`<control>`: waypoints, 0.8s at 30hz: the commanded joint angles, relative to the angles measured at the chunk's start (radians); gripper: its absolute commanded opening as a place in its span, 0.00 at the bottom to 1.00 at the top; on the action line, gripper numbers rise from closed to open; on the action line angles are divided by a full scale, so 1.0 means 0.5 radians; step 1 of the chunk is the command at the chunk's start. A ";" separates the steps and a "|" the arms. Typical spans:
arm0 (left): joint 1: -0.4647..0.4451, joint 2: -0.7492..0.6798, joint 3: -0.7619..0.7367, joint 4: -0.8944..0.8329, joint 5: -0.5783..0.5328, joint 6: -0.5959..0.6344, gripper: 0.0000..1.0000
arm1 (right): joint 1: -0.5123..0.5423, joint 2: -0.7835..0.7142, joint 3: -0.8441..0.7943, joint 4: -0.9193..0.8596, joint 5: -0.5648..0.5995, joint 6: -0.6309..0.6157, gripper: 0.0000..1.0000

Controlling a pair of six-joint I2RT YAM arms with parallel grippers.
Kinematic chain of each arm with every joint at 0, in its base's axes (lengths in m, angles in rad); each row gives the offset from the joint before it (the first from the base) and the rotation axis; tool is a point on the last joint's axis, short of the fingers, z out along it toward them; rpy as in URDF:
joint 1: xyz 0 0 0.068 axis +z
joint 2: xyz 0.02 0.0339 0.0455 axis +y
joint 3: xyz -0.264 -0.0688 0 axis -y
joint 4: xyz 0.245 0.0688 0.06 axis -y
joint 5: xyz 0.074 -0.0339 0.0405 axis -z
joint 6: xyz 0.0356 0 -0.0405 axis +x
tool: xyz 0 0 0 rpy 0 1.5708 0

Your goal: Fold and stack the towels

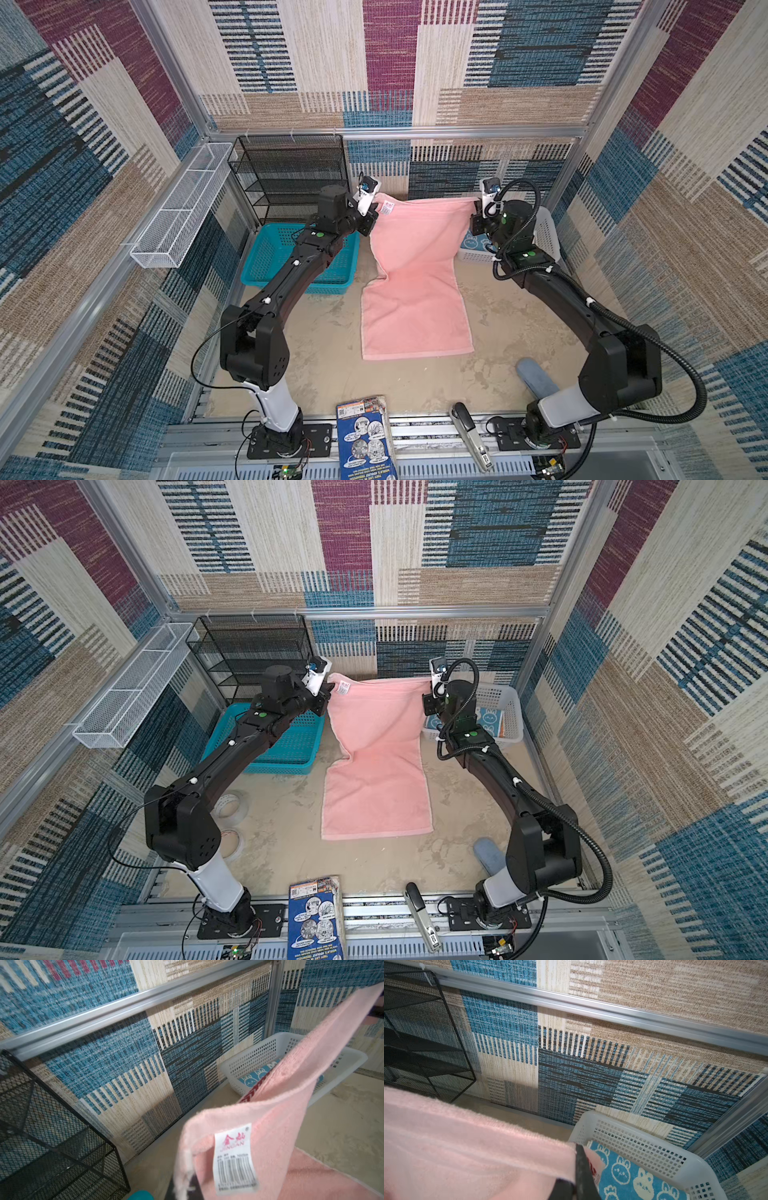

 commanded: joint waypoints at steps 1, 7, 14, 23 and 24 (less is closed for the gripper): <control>0.029 0.116 0.098 0.046 -0.176 -0.018 0.00 | -0.006 0.022 0.005 0.070 0.101 0.042 0.00; 0.084 0.291 0.496 -0.199 -0.186 -0.032 0.00 | -0.006 0.058 0.054 0.053 0.153 0.036 0.00; 0.083 0.174 0.493 -0.280 -0.086 0.320 0.00 | -0.005 0.091 0.002 0.078 0.141 0.046 0.00; 0.080 0.059 0.098 -0.128 -0.004 0.314 0.00 | -0.005 0.148 -0.064 0.030 0.053 0.063 0.00; 0.077 0.050 0.051 -0.109 -0.006 0.285 0.00 | -0.005 0.153 -0.072 0.019 0.048 0.067 0.00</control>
